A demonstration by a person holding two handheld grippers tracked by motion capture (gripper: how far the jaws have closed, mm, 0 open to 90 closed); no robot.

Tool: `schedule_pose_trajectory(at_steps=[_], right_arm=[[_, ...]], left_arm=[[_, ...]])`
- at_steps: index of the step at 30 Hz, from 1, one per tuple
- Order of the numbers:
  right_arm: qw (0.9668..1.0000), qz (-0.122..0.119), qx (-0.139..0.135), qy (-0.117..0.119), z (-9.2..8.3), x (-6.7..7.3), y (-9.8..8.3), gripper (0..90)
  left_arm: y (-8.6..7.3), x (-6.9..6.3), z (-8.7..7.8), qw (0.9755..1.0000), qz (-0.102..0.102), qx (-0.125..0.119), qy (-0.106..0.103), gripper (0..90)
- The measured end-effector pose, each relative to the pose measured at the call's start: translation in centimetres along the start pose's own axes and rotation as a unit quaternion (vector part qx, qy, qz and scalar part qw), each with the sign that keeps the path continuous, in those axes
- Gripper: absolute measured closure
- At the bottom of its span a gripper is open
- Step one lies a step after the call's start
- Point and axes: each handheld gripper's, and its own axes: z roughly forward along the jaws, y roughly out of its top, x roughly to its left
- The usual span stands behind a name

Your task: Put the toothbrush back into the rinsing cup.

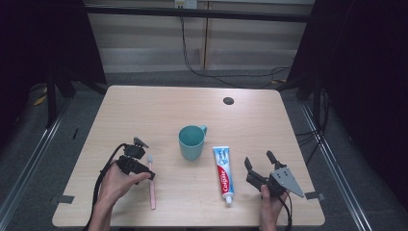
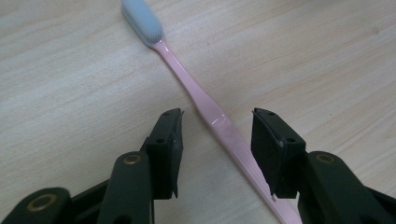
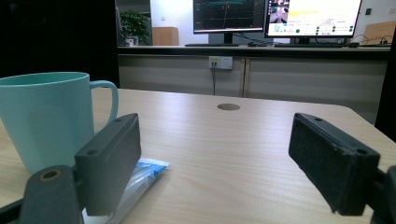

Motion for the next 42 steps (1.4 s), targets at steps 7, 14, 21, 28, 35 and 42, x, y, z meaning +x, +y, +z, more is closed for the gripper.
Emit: schedule_pose_trajectory(at_steps=[7, 14, 21, 28, 35, 42], right_arm=[[1.0000, 0.000, 0.000, 0.000, 0.0, 0.0, 0.0, 16.1], [1.0000, 0.000, 0.001, -0.004, 0.0, 0.0, 0.0, 16.1], [1.0000, -0.001, 0.000, -0.004, 0.0, 0.0, 0.0, 16.1], [1.0000, -0.002, -0.004, -0.001, 0.0, 0.0, 0.0, 16.1], [1.0000, -0.001, -0.004, 0.000, -0.1, 0.0, 0.0, 16.1], [1.0000, -0.001, -0.004, 0.001, -0.1, 0.0, 0.0, 16.1]], left_arm=[[0.0, -0.5, 1.1, 1.0000, -0.001, 0.005, 0.000, 53.4], [0.3, -0.7, 1.1, 0.9995, 0.020, 0.010, 0.022, 61.5], [0.6, -1.2, 1.2, 0.9974, 0.044, 0.022, 0.053, 67.9], [0.7, -1.4, 1.3, 0.9945, 0.064, 0.028, 0.078, 77.1], [0.6, -1.4, 1.3, 0.9943, 0.072, 0.024, 0.075, 77.8], [0.9, -1.6, 1.3, 0.9931, 0.080, 0.044, 0.074, 71.6]])
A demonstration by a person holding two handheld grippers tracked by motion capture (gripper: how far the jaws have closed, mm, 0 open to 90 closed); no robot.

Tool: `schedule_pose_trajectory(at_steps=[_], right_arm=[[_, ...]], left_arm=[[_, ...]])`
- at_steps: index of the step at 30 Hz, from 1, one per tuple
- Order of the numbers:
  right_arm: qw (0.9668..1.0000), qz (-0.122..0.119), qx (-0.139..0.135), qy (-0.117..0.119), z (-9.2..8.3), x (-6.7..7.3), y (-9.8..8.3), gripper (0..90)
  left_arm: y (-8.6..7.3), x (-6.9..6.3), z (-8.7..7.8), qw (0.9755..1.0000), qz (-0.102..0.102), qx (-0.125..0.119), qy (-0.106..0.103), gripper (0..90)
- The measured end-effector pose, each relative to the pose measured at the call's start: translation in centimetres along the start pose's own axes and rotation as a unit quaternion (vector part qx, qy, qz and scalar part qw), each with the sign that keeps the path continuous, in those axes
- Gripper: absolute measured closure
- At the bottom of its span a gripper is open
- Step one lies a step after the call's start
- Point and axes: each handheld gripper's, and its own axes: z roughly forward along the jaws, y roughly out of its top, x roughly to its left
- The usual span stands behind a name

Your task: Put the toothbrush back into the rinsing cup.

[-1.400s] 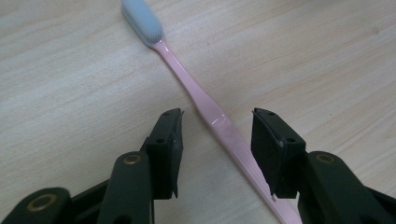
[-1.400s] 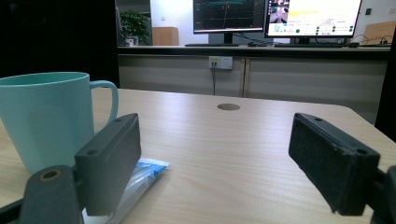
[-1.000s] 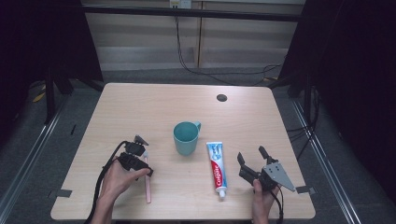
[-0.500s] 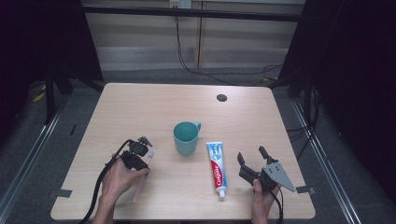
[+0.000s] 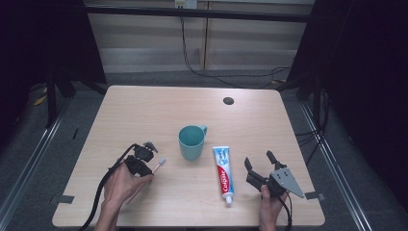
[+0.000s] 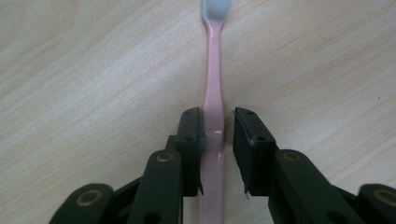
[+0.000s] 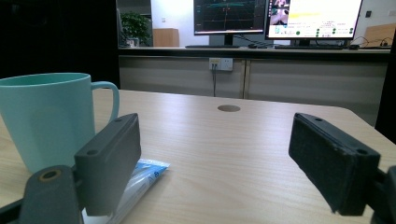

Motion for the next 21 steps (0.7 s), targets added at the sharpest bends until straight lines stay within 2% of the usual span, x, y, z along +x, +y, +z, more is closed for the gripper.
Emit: schedule_pose_trajectory(at_steps=[2, 7, 9, 10, 13, 14, 17, 21], right_arm=[[1.0000, 0.000, 0.000, 0.000, 0.0, 0.0, 0.0, 16.1], [1.0000, 0.000, 0.000, 0.000, 0.0, 0.0, 0.0, 16.1], [1.0000, 0.000, 0.001, -0.001, 0.0, 0.0, 0.0, 16.1], [1.0000, 0.000, 0.000, 0.000, 0.0, 0.0, 0.0, 16.1], [1.0000, -0.001, 0.002, -0.002, 0.0, 0.0, 0.0, 16.1], [1.0000, -0.001, 0.003, -0.002, 0.0, 0.0, 0.0, 16.1], [1.0000, 0.000, 0.000, -0.001, 0.0, 0.0, 0.0, 16.1], [1.0000, 0.000, 0.000, -0.001, 0.0, 0.0, 0.0, 16.1]], left_arm=[[-0.1, 0.0, 0.0, 1.0000, 0.002, 0.000, 0.000, 68.1], [-0.9, 0.4, -0.2, 0.9999, -0.010, -0.007, -0.001, 63.6], [-1.3, 0.2, -0.3, 0.9999, -0.006, 0.008, 0.010, 62.4], [-1.4, 0.1, -0.3, 0.9999, -0.003, 0.008, 0.010, 62.4], [-1.7, -0.2, -0.3, 0.9999, -0.001, 0.008, 0.015, 64.8], [-1.6, -0.1, -0.3, 0.9997, 0.000, 0.008, 0.021, 68.7], [-1.5, 0.2, -0.4, 0.9997, 0.000, 0.012, 0.020, 77.5], [-1.3, 0.1, -0.3, 0.9996, -0.001, 0.017, 0.024, 78.7]])
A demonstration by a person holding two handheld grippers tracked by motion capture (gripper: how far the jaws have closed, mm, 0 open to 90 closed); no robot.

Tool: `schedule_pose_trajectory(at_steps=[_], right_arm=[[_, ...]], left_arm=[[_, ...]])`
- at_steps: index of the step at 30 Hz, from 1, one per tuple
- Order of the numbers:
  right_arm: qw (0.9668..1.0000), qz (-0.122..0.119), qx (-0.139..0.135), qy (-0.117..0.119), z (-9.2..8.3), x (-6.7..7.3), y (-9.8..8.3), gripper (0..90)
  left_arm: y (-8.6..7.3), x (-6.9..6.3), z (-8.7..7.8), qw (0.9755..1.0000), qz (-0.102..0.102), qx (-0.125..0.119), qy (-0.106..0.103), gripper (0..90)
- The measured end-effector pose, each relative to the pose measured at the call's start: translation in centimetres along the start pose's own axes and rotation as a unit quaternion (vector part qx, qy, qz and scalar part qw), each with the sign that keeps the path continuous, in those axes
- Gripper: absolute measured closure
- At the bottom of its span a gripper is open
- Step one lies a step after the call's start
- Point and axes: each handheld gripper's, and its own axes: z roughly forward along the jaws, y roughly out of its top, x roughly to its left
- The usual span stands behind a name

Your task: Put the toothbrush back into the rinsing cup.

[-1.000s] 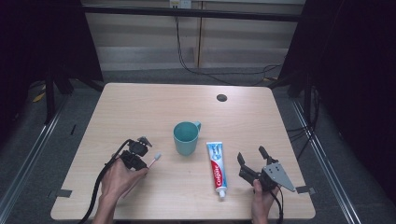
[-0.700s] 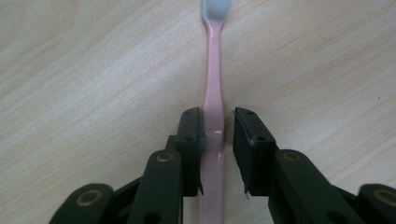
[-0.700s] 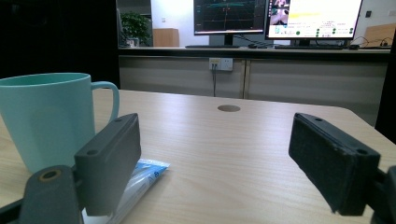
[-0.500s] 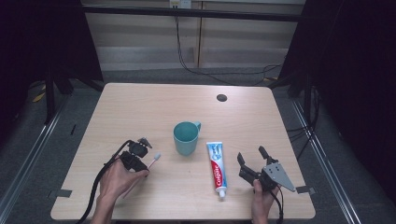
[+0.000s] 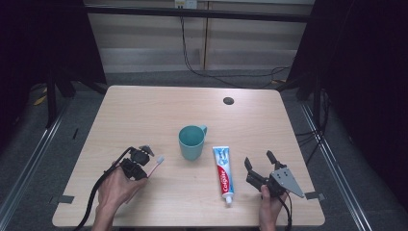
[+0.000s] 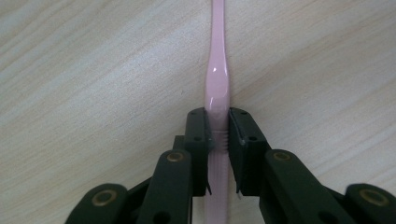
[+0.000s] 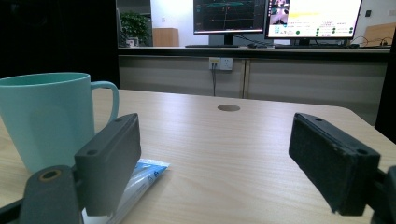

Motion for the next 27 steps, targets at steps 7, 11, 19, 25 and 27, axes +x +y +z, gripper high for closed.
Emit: schedule_pose_trajectory(at_steps=[7, 11, 19, 25, 27], right_arm=[[1.0000, 0.000, 0.001, 0.000, 0.0, 0.0, 0.0, 16.1], [1.0000, 0.000, 0.001, 0.000, 0.0, 0.0, 0.0, 16.1], [1.0000, 0.000, 0.002, -0.001, 0.0, 0.0, 0.0, 16.1], [1.0000, 0.001, 0.002, 0.000, 0.0, 0.0, 0.0, 16.1], [1.0000, 0.000, 0.000, 0.000, 0.0, 0.0, 0.0, 16.1]], left_arm=[[-0.7, 0.9, -0.2, 0.9988, -0.022, -0.031, -0.032, 78.9], [-1.4, 1.6, -1.4, 0.9953, -0.036, -0.076, -0.049, 78.9], [-2.2, 2.1, -2.5, 0.9838, -0.052, -0.151, -0.081, 78.9], [-2.7, 2.2, -2.9, 0.9703, -0.069, -0.211, -0.095, 78.9], [-2.9, 2.4, -3.1, 0.9657, -0.069, -0.228, -0.102, 78.8]])
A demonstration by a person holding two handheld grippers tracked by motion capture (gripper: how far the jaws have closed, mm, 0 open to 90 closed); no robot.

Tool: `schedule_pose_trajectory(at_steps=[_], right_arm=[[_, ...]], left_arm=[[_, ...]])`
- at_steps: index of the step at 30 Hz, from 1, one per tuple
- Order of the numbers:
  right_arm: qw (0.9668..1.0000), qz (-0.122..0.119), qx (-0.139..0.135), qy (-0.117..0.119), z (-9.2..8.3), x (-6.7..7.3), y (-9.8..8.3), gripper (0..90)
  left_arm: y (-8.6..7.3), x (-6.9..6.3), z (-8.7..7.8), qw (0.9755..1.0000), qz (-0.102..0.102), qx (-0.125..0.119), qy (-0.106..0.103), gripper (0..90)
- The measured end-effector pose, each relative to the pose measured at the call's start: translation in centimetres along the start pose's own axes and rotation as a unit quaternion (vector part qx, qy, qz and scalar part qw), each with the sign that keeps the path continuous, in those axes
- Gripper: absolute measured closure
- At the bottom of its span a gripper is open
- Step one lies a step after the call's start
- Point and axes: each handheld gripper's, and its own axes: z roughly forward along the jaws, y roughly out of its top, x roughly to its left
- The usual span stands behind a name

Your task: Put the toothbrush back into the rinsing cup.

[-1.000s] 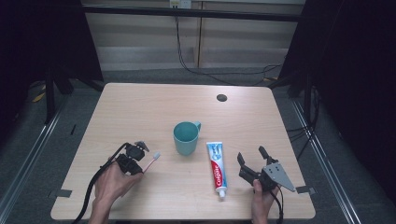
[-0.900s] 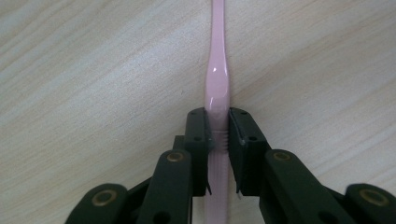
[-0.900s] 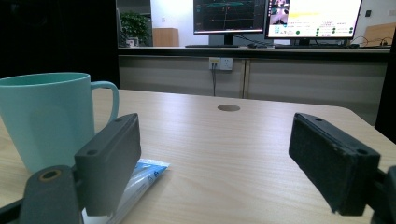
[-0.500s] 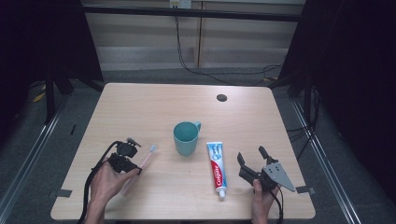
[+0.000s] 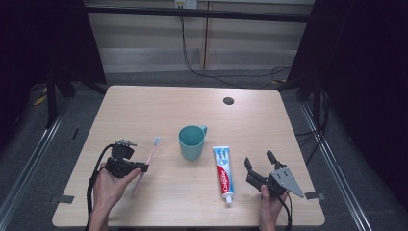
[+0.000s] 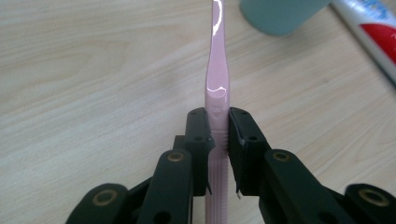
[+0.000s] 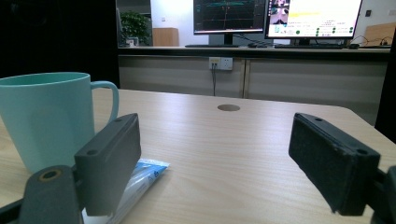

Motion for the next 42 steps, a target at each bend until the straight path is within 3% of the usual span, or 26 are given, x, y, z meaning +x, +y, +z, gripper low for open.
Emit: schedule_pose_trajectory(at_steps=[3, 9, 17, 22, 24, 26, 28, 32, 35, 37, 41, 42], right_arm=[[1.0000, 0.000, 0.001, -0.001, 0.0, 0.0, 0.0, 16.1], [1.0000, 0.000, 0.002, -0.002, 0.0, 0.0, 0.0, 16.1], [1.0000, 0.000, 0.001, -0.001, 0.0, 0.0, 0.0, 16.1], [1.0000, -0.001, 0.003, -0.001, 0.0, 0.0, 0.0, 16.1], [1.0000, -0.001, 0.002, -0.001, 0.0, 0.0, 0.0, 16.1], [1.0000, 0.000, 0.003, -0.001, 0.0, 0.0, 0.0, 16.1], [1.0000, 0.000, 0.002, -0.002, 0.0, 0.0, 0.0, 16.1], [1.0000, -0.001, 0.003, 0.000, 0.0, 0.0, 0.0, 16.1], [1.0000, -0.001, 0.003, -0.001, 0.0, 0.0, 0.0, 16.1], [1.0000, 0.000, 0.003, -0.001, 0.0, 0.0, 0.0, 16.1], [1.0000, -0.001, 0.004, 0.000, 0.0, 0.0, 0.0, 16.1], [1.0000, -0.002, 0.004, 0.000, 0.0, 0.0, 0.0, 16.1]], left_arm=[[0.0, -0.1, -0.5, 0.9995, 0.006, -0.032, -0.001, 78.9], [-0.2, -0.2, -0.5, 0.9980, 0.006, -0.063, -0.008, 78.9], [-0.5, -0.7, -0.9, 0.9923, 0.029, -0.120, -0.011, 78.9], [-0.6, -0.7, -1.5, 0.9865, 0.035, -0.160, -0.012, 78.9], [-0.7, -0.7, -1.8, 0.9832, 0.033, -0.179, -0.012, 78.9], [-0.8, -0.6, -2.2, 0.9787, 0.033, -0.200, -0.029, 78.9], [-0.8, -0.6, -2.6, 0.9753, 0.032, -0.217, -0.028, 78.9], [-0.9, -0.5, -2.9, 0.9710, 0.032, -0.235, -0.025, 78.9], [-1.0, -0.6, -3.2, 0.9647, 0.037, -0.260, -0.026, 78.9], [-0.9, -0.6, -3.3, 0.9635, 0.041, -0.264, -0.025, 78.9], [-0.8, -0.6, -3.3, 0.9576, 0.045, -0.283, -0.028, 78.9], [-0.7, -0.6, -3.3, 0.9571, 0.049, -0.284, -0.027, 78.9]])
